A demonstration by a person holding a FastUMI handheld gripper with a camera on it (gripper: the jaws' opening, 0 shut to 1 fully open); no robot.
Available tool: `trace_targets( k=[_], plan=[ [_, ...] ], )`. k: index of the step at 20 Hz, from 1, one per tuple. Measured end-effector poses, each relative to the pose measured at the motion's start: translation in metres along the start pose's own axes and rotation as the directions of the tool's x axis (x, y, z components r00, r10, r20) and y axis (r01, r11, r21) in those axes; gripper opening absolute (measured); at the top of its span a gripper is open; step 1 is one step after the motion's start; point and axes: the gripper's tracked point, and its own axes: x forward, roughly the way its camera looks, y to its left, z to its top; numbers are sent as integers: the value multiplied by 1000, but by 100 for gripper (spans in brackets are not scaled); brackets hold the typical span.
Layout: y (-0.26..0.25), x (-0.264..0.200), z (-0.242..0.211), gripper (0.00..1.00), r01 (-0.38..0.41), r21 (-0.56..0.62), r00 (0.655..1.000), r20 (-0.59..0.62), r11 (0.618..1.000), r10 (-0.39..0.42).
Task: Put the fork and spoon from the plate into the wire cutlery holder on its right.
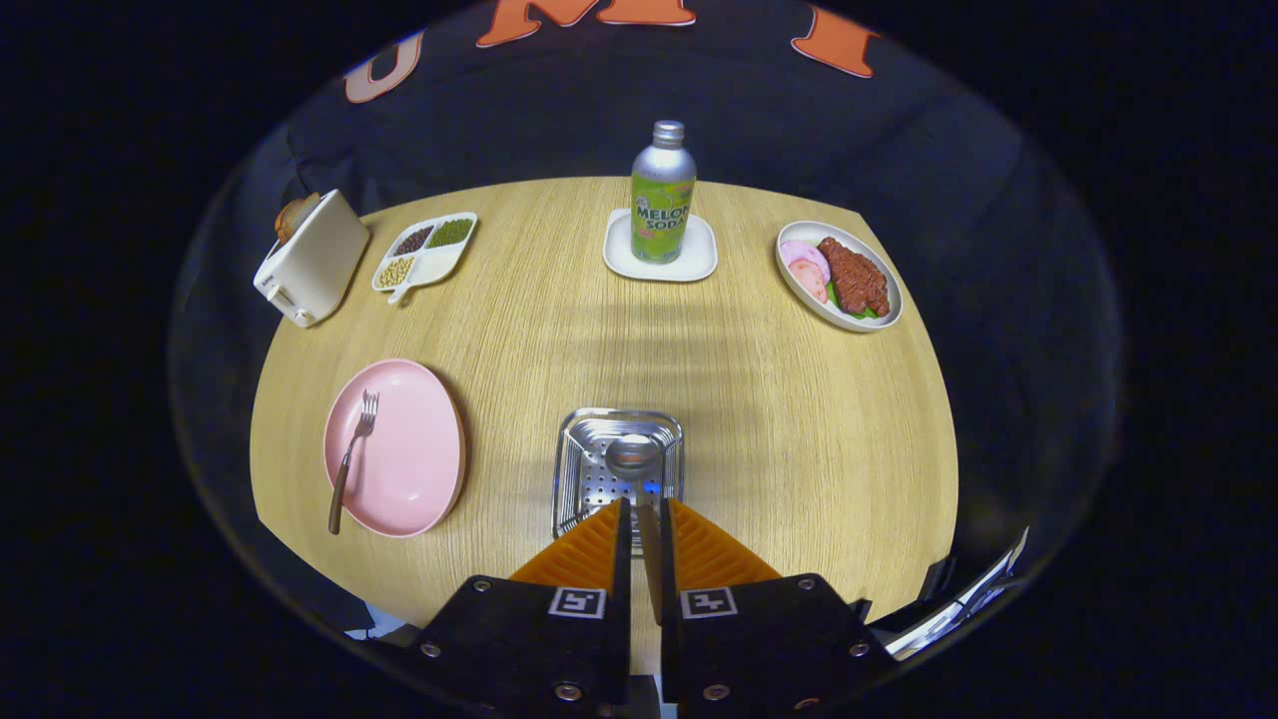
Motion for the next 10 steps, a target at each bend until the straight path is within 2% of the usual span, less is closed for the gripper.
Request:
trace_targets(
  k=[3, 6, 8, 9, 10],
  plan=[
    [0, -14, 32, 14, -6, 31, 989, 149, 999, 1],
    [6, -36, 61, 14, -16, 44, 948, 317, 999, 1],
    [10, -51, 76, 24, -12, 53, 911, 412, 999, -11],
    [13, -60, 85, 34, -10, 52, 889, 457, 999, -15],
    [15, -68, 91, 39, -5, 52, 864, 503, 999, -22]
  ],
)
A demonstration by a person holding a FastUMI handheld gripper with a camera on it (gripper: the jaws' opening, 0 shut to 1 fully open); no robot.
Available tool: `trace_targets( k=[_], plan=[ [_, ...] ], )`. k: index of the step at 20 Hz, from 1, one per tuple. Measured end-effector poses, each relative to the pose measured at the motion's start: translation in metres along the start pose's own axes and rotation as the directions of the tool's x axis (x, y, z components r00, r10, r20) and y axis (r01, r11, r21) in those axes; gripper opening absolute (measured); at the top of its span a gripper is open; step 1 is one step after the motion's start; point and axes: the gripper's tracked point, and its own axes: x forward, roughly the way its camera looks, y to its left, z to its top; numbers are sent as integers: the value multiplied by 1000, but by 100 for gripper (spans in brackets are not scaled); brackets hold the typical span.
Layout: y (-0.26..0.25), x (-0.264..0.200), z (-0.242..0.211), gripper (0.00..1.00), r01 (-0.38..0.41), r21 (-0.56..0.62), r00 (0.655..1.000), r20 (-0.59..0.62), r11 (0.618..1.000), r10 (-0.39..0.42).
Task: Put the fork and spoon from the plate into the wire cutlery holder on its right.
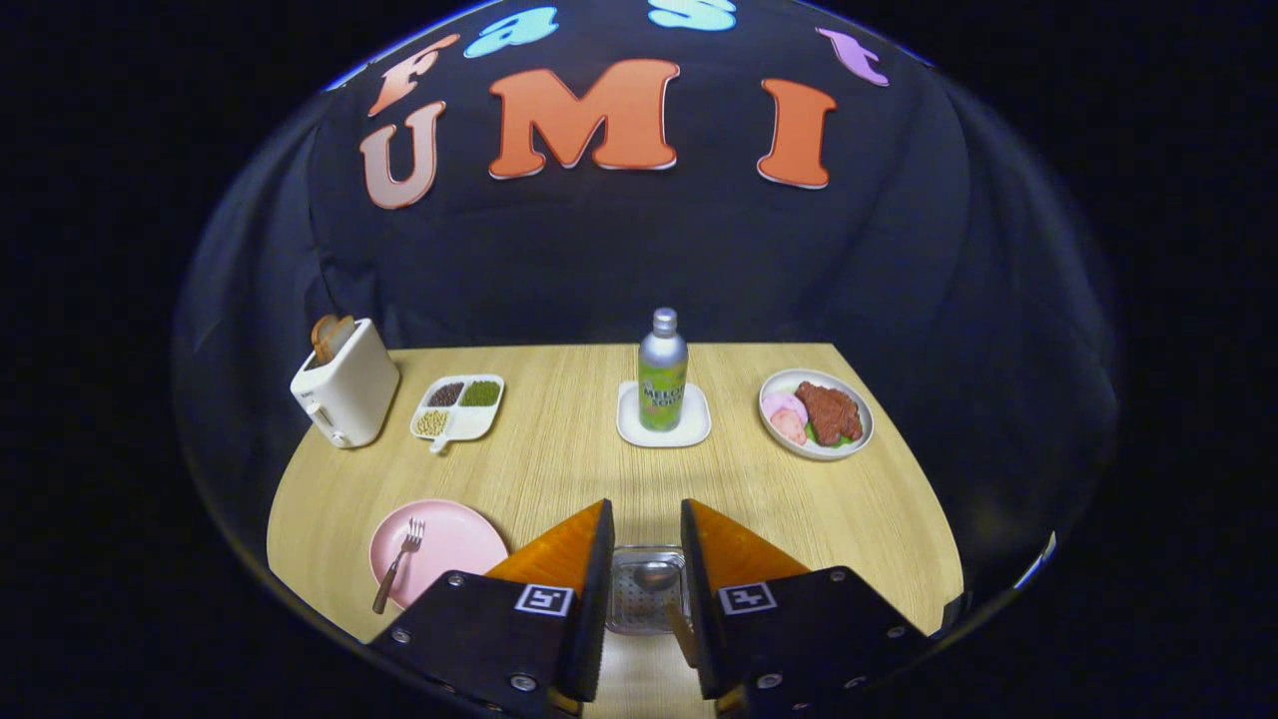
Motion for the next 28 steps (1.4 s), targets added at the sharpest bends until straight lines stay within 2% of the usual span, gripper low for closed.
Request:
trace_targets(
  k=[2, 7, 9, 13, 17, 23, 26, 28],
  plan=[
    [11, -8, 20, 50, -2, -6, 995, 98, 1000, 2],
    [58, -22, 40, 83, -70, -22, 977, 201, 997, 73],
    [73, -31, 49, 88, -88, -14, 967, 239, 996, 89],
    [120, -33, 52, 90, -140, -28, 954, 264, 990, 143],
    [179, -23, 26, 91, -234, -38, 959, 158, 971, 237],
    [221, -7, -24, 92, -271, -53, 962, -20, 961, 271],
    [238, -1, -55, 92, -288, -53, 952, -127, 956, 280],
    [249, 2, -85, 92, -300, -42, 929, -239, 953, 282]
  ],
)
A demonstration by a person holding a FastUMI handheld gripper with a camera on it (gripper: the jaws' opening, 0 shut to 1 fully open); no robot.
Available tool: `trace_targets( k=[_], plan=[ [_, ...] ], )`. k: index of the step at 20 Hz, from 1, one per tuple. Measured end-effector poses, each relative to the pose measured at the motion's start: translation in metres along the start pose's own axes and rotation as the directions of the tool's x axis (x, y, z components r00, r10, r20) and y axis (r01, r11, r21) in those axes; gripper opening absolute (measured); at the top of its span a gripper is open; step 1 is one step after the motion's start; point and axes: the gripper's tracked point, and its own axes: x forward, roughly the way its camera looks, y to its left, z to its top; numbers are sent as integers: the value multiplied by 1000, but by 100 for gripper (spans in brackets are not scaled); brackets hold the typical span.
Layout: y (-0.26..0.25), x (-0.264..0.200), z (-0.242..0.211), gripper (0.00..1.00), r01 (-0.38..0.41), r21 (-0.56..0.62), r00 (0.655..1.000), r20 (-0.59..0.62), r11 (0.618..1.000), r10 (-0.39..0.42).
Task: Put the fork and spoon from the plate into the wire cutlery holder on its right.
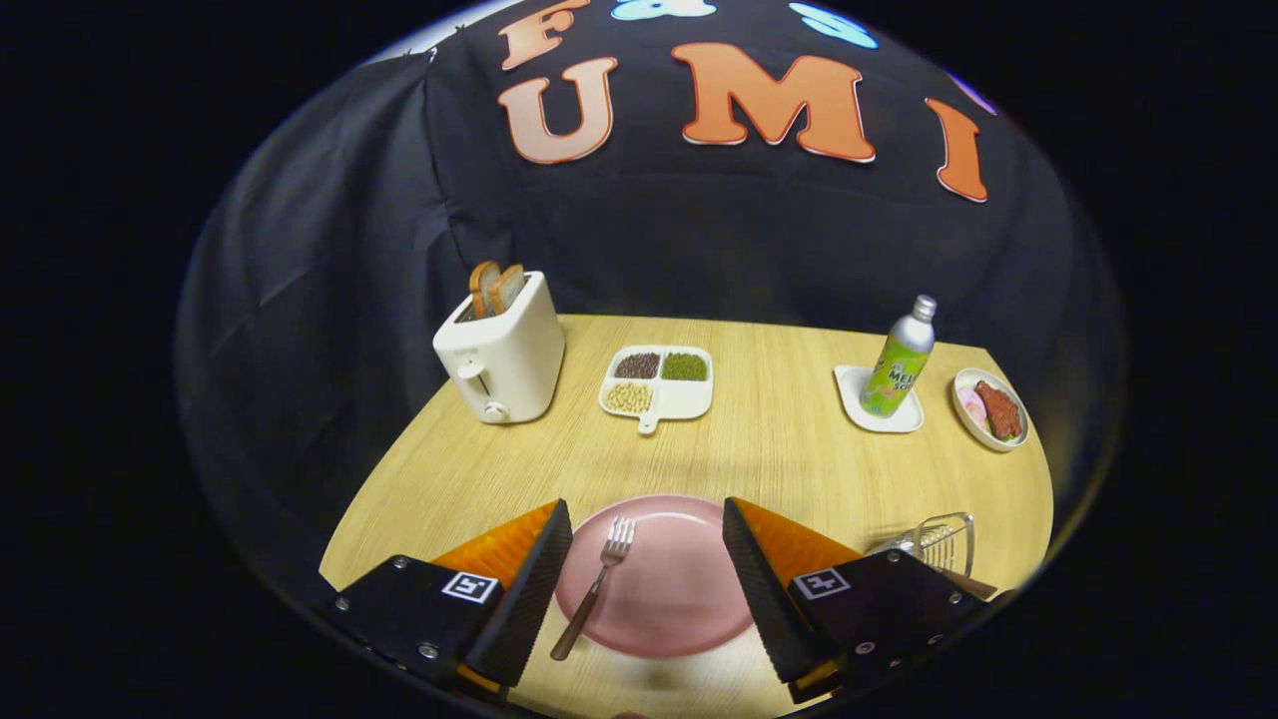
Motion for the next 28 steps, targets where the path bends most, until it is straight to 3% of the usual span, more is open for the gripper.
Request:
trace_targets(
  k=[3, 12, 15, 22, 26, 28],
  plan=[
    [18, 17, -34, 90, -23, 30, 992, -121, 999, 27],
    [27, 43, -93, 78, 21, -1, 952, -304, 1000, -20],
    [25, 49, -109, 64, 35, -15, 937, -346, 999, -37],
    [19, 54, -132, 45, 37, -34, 915, -402, 999, -47],
    [15, 58, -137, 28, 20, -27, 912, -409, 999, -29],
    [14, 61, -137, 15, 18, -5, 915, -402, 1000, -18]
  ],
)
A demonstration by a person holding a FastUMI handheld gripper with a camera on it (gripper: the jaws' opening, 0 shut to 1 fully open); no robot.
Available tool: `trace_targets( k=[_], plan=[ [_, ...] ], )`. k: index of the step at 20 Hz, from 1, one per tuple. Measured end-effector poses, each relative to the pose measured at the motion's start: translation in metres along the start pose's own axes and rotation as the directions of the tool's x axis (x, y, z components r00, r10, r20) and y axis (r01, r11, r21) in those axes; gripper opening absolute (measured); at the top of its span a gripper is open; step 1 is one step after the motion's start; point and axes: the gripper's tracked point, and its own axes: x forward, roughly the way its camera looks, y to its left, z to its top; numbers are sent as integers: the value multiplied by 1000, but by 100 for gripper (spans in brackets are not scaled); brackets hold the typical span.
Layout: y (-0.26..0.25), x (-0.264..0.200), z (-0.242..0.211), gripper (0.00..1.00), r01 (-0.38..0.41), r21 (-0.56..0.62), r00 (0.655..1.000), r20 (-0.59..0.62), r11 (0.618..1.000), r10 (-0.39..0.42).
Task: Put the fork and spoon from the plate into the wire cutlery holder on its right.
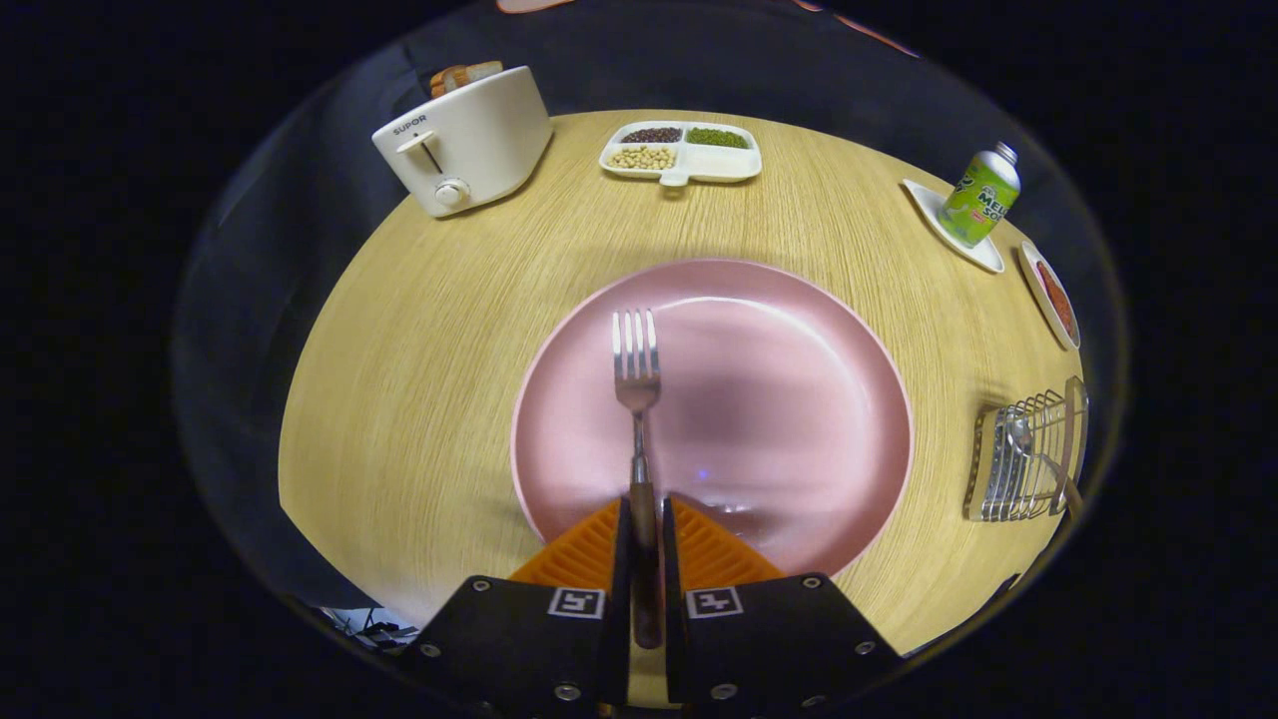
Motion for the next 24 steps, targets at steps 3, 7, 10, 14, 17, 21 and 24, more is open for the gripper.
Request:
trace_targets(
  k=[3, 7, 10, 14, 17, 21, 24],
  plan=[
    [-7, -4, 9, 6, 10, 14, 999, 50, 1000, -10],
    [-16, -15, 16, 5, -14, 21, 996, 92, 1000, 12],
    [-29, -30, 21, 5, -19, 42, 991, 133, 999, 14],
    [-55, -56, 31, 5, -8, 74, 980, 199, 997, -7],
    [-77, -78, 39, 5, -2, 100, 968, 249, 995, -23],
    [-117, -102, 38, 5, 39, 130, 962, 264, 991, -72],
    [-148, -119, 35, 5, 62, 161, 960, 259, 985, -103]
  ],
)
